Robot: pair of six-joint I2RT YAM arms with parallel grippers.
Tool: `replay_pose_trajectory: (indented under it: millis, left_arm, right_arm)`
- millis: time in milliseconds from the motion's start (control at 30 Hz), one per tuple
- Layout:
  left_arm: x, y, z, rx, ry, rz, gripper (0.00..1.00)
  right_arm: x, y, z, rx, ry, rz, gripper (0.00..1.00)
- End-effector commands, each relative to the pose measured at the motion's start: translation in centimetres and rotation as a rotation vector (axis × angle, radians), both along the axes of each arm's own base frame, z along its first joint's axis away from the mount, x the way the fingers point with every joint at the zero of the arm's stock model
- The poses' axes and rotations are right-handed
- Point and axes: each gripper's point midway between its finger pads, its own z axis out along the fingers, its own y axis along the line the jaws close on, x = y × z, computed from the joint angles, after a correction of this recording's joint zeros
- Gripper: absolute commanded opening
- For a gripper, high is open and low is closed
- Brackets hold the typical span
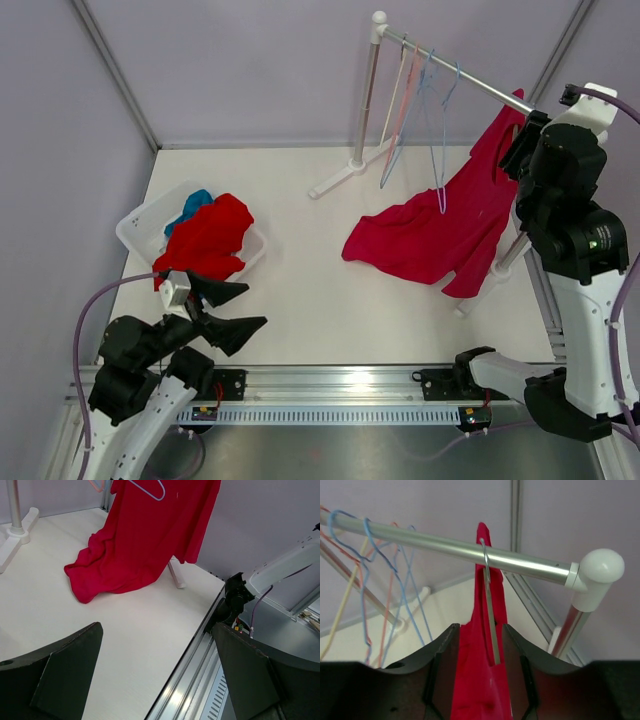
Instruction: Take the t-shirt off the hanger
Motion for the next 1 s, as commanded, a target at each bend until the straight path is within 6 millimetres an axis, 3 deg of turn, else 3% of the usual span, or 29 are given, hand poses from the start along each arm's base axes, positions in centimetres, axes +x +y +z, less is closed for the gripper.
replay_pose_trajectory:
  millis: [0,267,533,700,833,867,967]
  left_arm:
    - [-0.8,-0.2,1.0,-0.025,-0.044,-0.04,0.99]
    - [-1.6,-0.5,1.1,-0.032,-0.054,-0.08,0.99]
    - [-1.9,-0.5,1.1,-0.032,-0.053,-0.094,0.99]
    - [-2.0,-0.6,1.1,-0.031,-0.052,-0.101,0.99]
    - [-2.0,-0.6,1.1,-0.031,-0.053,-0.101,0.99]
    - [-2.1,-0.5,1.2,-0.035,-0.061,-0.101,0.99]
    - [-2.4,-0.3,1.5,-0.046,-0.078,-0.098,0.99]
  right_arm:
    - [-0.6,-0.3,-1.9,0.007,0.097,0.033,0.5]
    - [2.2,-1.0,-6.8,0.067,0.23,0.07,0.53]
    - [5.2,-1.8,-8.8,0.079,0.251,0.073,0.45]
    - [6.1,-1.6,-9.6,0.09,0.271,0.081,0.45]
    - [6.5,-1.4,-9.7,0.106,0.247,0.081,0.39]
    - [6.6,-1.4,-9.7,0.107,0.242,0.081,0.32]
    - [6.6,-1.6,-8.8,0.108,0.191,0.069,0.23]
